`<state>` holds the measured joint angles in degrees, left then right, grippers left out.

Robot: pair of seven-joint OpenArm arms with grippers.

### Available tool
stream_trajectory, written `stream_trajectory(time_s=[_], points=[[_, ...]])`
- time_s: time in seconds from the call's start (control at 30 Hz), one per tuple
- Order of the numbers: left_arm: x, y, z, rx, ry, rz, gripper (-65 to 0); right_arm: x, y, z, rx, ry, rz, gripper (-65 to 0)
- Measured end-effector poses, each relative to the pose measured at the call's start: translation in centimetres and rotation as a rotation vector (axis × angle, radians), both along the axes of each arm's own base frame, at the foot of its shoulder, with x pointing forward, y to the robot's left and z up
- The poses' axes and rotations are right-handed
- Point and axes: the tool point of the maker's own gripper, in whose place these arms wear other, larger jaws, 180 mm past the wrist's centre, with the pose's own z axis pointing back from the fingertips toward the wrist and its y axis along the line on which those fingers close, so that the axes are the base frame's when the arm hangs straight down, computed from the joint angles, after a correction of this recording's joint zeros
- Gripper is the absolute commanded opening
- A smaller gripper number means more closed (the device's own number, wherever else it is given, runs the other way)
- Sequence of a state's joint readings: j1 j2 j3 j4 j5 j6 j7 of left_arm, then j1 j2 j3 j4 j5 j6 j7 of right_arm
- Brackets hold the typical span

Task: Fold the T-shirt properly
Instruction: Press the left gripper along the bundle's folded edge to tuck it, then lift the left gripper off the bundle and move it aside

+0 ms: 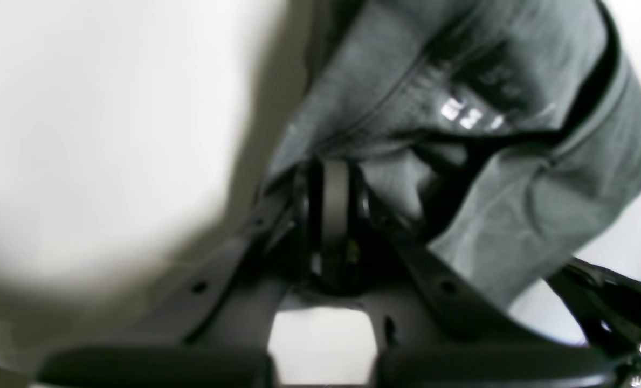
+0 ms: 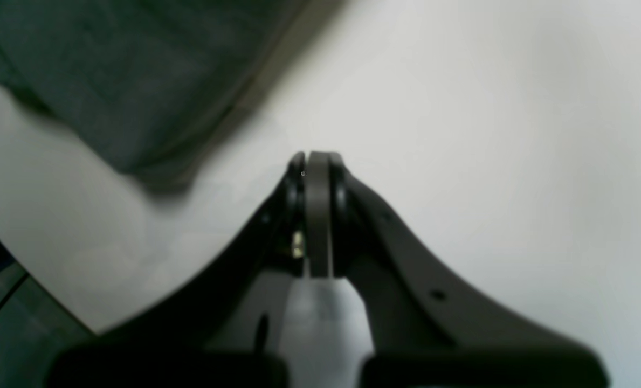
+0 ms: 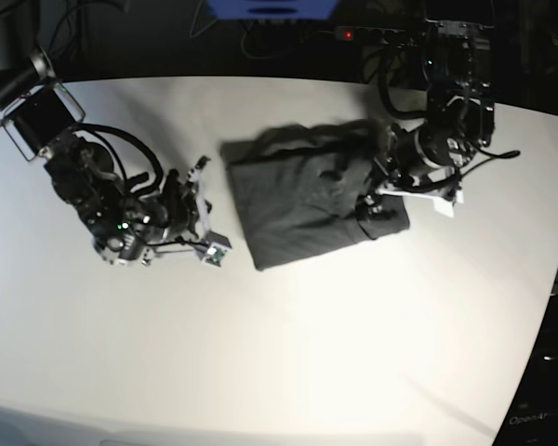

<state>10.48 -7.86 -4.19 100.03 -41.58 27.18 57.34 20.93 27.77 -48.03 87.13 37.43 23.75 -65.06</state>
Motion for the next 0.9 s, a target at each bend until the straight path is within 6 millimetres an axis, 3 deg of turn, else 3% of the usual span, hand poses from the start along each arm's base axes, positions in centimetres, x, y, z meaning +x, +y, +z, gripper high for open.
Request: stream_trajectory(time_s=[0.1, 0.4, 0.63, 0.73, 0.9], points=[[0.3, -1.6, 1.6, -0.076, -0.035, -0.028, -62.2, 0.0, 0.0, 0.0, 0.001, 0.0, 0.0, -64.9], [1.4, -2.1, 6.1, -0.092, -0.172, -0.049, -62.2, 0.0, 0.0, 0.0, 0.001, -0.001, 0.0, -64.9], [-1.3, -2.7, 5.6, -0.106, -0.125, -0.07, -62.2, 0.3, 0.0, 0.3, -0.001, -0.006, 0.001, -64.9], [-4.4, -4.1, 4.4, -0.165, -0.004, -0.134, -62.2, 1.9, 0.0, 1.5, -0.003, -0.047, 0.003, -64.9], [-6.4, -3.9, 3.2, -0.159, 0.05, -0.127, -62.2, 4.7, -0.1, 3.9, -0.013, -0.121, 0.025, -64.9]])
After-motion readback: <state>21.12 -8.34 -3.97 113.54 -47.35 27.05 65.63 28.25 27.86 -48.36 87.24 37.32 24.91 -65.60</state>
